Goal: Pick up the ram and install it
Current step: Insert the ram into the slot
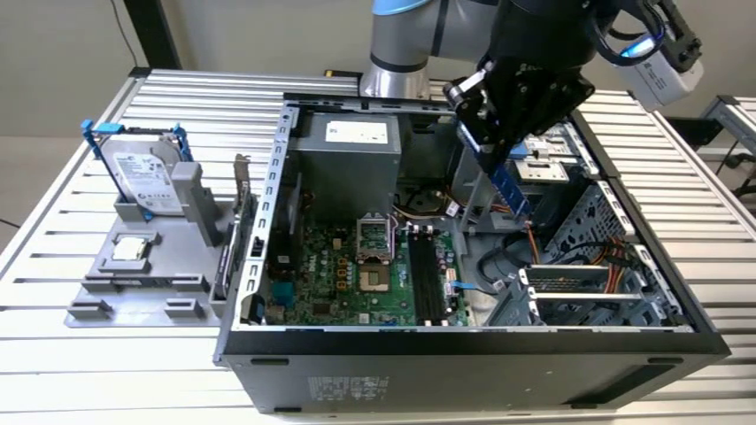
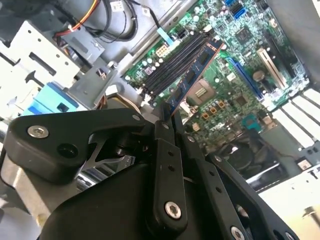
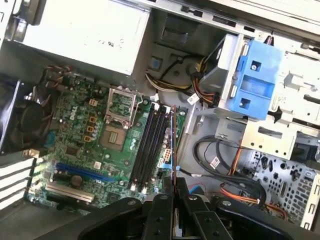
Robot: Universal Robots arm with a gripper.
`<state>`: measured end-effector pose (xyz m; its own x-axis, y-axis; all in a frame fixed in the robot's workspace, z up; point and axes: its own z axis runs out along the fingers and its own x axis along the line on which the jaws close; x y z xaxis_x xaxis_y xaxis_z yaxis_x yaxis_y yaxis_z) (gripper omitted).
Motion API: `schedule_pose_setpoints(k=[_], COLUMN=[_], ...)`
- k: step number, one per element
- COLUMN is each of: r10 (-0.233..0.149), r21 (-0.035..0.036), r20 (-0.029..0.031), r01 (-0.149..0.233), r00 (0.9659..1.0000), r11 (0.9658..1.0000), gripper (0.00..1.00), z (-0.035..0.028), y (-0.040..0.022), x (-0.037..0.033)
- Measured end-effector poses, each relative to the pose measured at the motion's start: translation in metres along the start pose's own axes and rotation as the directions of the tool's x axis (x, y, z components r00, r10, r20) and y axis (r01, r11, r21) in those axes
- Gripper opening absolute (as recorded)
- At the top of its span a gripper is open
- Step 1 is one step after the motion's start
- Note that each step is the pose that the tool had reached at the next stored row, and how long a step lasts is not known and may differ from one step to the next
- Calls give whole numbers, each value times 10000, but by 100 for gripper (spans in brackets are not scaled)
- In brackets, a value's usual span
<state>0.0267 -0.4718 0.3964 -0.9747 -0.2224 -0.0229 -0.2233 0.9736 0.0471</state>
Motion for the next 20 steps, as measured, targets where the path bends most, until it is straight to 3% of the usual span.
schedule_pose_setpoints(k=[6,12,20], r10=[870,1691,1750], r21=[17,31,31], r20=[42,83,86], r01=[-870,-1692,-1751], r00=[9962,9856,9845], r11=[9962,9856,9845], gripper=[0,0,0], z=[0,0,23], y=[0,-1,-2], x=[0,0,1])
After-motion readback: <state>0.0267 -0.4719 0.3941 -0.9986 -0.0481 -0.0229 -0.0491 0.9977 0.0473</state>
